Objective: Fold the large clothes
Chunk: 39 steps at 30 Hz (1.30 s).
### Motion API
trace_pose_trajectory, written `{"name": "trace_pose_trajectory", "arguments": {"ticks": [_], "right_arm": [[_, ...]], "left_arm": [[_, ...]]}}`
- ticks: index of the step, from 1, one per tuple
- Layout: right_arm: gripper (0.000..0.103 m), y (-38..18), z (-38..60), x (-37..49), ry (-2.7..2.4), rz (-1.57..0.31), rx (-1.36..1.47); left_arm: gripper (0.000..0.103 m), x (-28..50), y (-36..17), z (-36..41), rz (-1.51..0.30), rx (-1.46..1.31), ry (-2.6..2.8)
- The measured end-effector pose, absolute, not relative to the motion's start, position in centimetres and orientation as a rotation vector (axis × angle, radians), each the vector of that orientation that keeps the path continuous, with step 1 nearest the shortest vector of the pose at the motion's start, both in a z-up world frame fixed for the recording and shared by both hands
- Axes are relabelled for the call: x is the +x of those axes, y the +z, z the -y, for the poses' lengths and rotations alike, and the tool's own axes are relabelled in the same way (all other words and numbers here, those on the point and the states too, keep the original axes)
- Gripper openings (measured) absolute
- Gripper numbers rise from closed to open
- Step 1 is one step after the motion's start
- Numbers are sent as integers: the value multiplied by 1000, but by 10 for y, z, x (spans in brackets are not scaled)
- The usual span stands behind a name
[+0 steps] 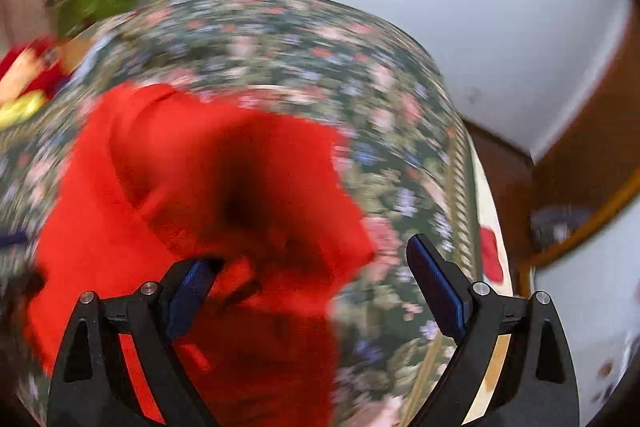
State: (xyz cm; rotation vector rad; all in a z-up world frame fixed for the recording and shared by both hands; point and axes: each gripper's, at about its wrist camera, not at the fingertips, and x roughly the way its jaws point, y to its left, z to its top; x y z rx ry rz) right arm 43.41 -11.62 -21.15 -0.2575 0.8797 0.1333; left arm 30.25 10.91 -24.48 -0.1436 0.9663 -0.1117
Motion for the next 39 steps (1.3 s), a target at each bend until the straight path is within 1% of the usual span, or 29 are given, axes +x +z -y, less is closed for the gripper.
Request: {"name": "trace_pose_trajectory", "arguments": {"ticks": [4, 11, 18, 24, 27, 29, 33, 39], "right_arm": [[91, -207, 156, 446, 62, -950, -63], [92, -199, 142, 395, 283, -984, -47], [92, -236, 130, 372, 349, -1105, -61], [93, -260, 170, 364, 268, -1161, 3], [93, -266, 189, 360, 295, -1196, 85], [93, -265, 189, 356, 298, -1196, 73], [93, -249, 180, 345, 287, -1153, -17], [95, -218, 181, 336, 291, -1101, -71]], "left_arm": [[55, 302, -243, -108, -971, -132, -97], [55, 296, -237, -94, -966, -47, -41], [55, 282, -231, -83, -965, 9, -17], [55, 268, -232, -82, -975, -1, -21], [58, 263, -237, -83, -1008, -6, -30], [58, 258, -243, -82, -1043, -3, -41], [58, 245, -247, -82, -1059, 13, -35], [58, 242, -224, -96, -1017, -11, -18]]}}
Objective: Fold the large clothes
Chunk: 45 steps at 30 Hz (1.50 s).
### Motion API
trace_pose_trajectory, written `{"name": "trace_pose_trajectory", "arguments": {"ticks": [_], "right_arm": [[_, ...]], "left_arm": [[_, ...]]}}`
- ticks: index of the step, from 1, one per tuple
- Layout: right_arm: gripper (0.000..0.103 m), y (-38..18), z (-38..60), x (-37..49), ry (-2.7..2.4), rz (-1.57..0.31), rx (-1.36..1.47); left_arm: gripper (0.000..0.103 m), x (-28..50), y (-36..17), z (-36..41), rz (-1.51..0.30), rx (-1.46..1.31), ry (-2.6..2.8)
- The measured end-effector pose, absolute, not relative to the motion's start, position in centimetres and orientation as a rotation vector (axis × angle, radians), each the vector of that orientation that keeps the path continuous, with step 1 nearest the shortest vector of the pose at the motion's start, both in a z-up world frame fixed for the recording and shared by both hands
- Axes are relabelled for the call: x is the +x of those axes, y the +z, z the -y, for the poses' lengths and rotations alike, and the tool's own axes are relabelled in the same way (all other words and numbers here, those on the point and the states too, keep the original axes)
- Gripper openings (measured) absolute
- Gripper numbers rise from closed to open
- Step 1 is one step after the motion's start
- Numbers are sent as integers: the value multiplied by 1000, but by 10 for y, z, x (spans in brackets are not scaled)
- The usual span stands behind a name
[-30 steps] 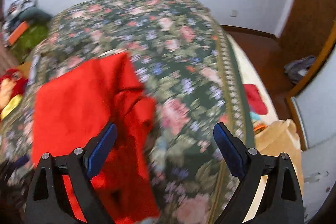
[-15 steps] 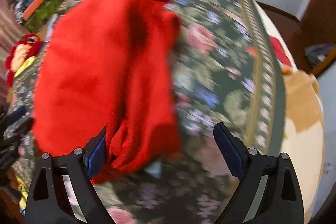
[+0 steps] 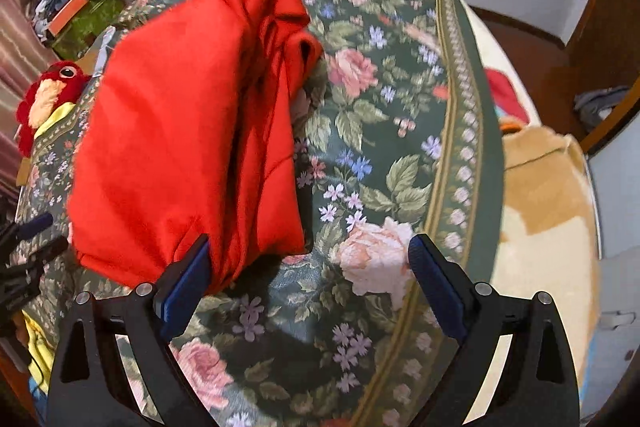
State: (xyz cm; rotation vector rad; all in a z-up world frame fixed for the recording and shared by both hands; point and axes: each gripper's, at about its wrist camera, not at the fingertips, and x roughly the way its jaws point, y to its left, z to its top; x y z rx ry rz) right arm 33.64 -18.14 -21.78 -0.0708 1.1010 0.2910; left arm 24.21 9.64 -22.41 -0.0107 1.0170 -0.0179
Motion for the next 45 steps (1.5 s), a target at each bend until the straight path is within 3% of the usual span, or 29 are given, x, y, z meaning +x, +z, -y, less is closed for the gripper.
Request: {"name": "trace_pose_trajectory", "arguments": {"ticks": [9, 19, 28, 32, 38, 41, 45], "right_arm": [[95, -178, 171, 349, 395, -1001, 23], [95, -228, 148, 387, 469, -1129, 165], [97, -273, 163, 425, 459, -1236, 305], [97, -268, 153, 424, 509, -1203, 290], [77, -272, 135, 426, 552, -1192, 305], [62, -270, 135, 426, 551, -1199, 329], [37, -258, 136, 423, 553, -1184, 313]], "left_arm": [[58, 282, -189, -106, -931, -91, -45], [59, 344, -229, -113, -1048, -383, -193], [83, 376, -260, -122, -1056, -536, -234], [86, 394, -278, -130, -1075, -658, -273], [87, 402, -300, -141, -1086, -860, -307], [86, 399, -301, -143, -1083, -883, -328], [73, 393, -292, -141, -1084, -849, -337]]}}
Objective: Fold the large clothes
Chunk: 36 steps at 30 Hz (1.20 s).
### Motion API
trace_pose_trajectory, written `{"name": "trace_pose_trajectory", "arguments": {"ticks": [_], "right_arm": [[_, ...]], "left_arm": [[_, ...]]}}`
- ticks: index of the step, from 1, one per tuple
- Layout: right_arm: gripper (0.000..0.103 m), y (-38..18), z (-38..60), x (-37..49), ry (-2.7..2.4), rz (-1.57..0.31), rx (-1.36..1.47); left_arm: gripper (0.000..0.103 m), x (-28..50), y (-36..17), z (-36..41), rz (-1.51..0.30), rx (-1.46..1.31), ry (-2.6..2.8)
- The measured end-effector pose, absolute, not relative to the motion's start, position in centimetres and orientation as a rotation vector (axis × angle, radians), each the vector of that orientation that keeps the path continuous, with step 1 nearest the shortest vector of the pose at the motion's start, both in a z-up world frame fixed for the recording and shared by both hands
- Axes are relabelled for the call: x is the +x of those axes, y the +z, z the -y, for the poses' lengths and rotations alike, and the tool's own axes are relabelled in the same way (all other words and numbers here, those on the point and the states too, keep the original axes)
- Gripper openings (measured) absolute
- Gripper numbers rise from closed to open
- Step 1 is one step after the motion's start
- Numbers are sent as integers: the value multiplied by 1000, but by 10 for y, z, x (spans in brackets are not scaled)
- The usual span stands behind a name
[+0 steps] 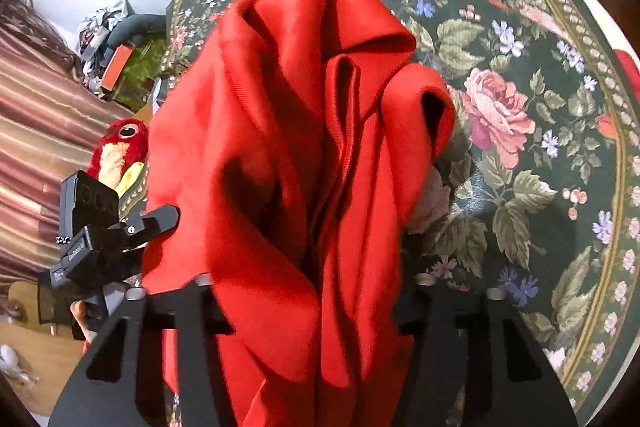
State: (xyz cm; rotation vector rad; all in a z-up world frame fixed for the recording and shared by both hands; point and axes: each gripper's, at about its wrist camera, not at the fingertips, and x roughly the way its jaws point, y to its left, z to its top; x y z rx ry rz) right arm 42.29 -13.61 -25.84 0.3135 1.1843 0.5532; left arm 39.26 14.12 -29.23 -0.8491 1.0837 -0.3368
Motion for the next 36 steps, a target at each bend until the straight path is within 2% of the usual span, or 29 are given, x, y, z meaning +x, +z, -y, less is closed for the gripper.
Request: {"name": "trace_pose_trajectory", "arguments": {"ticks": [3, 6, 7, 9, 17, 26, 32, 36], "right_arm": [[28, -248, 138, 416, 572, -1171, 307], [26, -239, 129, 410, 577, -1156, 281], [25, -236, 125, 408, 578, -1152, 271], [24, -227, 116, 402, 579, -1140, 247], [24, -190, 82, 399, 602, -1072, 215], [24, -156, 9, 432, 667, -980, 161], [24, -171, -41, 477, 701, -981, 192], [24, -202, -67, 503, 705, -1037, 244]], "left_arm": [[59, 385, -280, -140, -1069, -792, -329], [46, 375, -264, -139, -1044, -733, -313], [36, 370, -258, -139, -1035, -728, -321], [30, 365, -250, -142, -1014, -743, -360], [30, 342, -185, -166, -892, -617, -348], [30, 351, -133, -244, -782, -593, -274], [30, 389, -137, -298, -778, -592, -203], [30, 422, -165, -331, -824, -588, -137]]}}
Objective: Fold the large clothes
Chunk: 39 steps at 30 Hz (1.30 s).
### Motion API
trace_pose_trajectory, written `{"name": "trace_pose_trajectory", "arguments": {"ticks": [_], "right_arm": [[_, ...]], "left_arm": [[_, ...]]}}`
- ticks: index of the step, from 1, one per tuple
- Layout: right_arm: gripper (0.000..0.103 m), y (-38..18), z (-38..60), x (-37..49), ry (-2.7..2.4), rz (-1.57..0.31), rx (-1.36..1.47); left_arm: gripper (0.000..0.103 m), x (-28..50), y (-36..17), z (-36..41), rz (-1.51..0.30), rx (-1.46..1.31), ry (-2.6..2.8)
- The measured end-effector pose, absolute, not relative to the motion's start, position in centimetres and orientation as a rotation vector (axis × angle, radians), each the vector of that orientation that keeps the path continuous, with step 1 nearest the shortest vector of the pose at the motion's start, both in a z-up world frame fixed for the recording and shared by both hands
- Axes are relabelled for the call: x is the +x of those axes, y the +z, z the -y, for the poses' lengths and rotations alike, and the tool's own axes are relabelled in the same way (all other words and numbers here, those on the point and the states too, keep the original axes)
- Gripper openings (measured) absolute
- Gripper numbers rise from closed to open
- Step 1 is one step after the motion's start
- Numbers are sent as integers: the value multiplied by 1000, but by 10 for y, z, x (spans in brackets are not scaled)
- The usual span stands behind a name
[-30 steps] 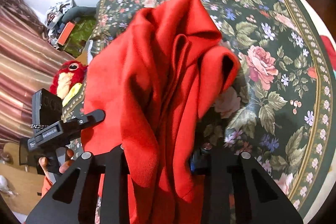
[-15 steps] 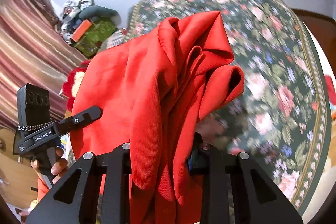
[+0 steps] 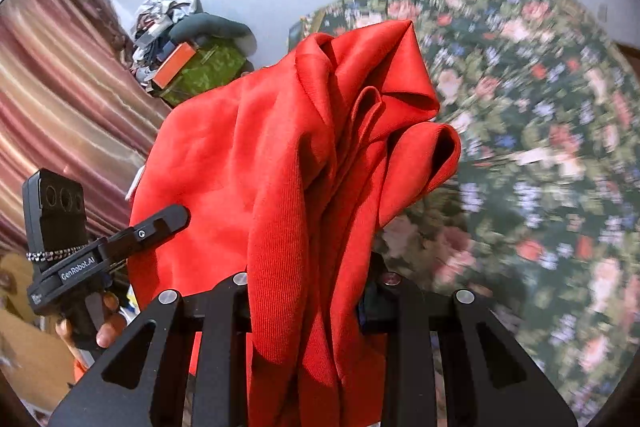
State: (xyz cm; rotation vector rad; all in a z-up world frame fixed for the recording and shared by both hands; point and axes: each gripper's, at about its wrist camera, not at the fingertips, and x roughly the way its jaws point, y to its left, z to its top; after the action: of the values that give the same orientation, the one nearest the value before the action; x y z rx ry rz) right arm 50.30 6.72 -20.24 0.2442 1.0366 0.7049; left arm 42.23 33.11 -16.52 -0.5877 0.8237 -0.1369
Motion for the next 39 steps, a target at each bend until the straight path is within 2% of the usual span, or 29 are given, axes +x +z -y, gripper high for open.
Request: {"name": "trace_pose_trajectory", "arguments": {"ticks": [9, 11, 13, 15, 17, 19, 21, 23, 24, 25, 32, 39], "right_arm": [[25, -314, -103, 548, 635, -1230, 272], [30, -318, -100, 542, 618, -1205, 235], [51, -313, -96, 533, 579, -1181, 153], [61, -306, -93, 527, 550, -1170, 88], [62, -299, -92, 520, 550, -1175, 38], [68, -294, -90, 511, 541, -1197, -7], [69, -294, -85, 500, 535, -1192, -63], [70, -298, -83, 494, 527, -1174, -141], [71, -301, -82, 487, 517, -1160, -199], [72, -302, -80, 483, 514, -1154, -219], [72, -300, -43, 459, 508, -1121, -217], [72, -268, -45, 434, 458, -1081, -270]], "left_arm": [[32, 468, -276, -367, -1014, -579, -9], [41, 466, -291, -367, -1030, -547, 33], [48, 458, -293, -371, -1005, -552, 51], [49, 451, -292, -373, -997, -564, 57], [53, 443, -289, -370, -993, -526, 96], [59, 429, -284, -362, -991, -460, 119], [65, 414, -281, -355, -994, -413, 122], [74, 399, -282, -349, -1005, -392, 106], [82, 392, -285, -347, -1023, -385, 101], [85, 383, -289, -345, -1037, -377, 106], [85, 340, -290, -317, -1004, -181, 179], [84, 320, -274, -286, -1023, -18, 235]]}}
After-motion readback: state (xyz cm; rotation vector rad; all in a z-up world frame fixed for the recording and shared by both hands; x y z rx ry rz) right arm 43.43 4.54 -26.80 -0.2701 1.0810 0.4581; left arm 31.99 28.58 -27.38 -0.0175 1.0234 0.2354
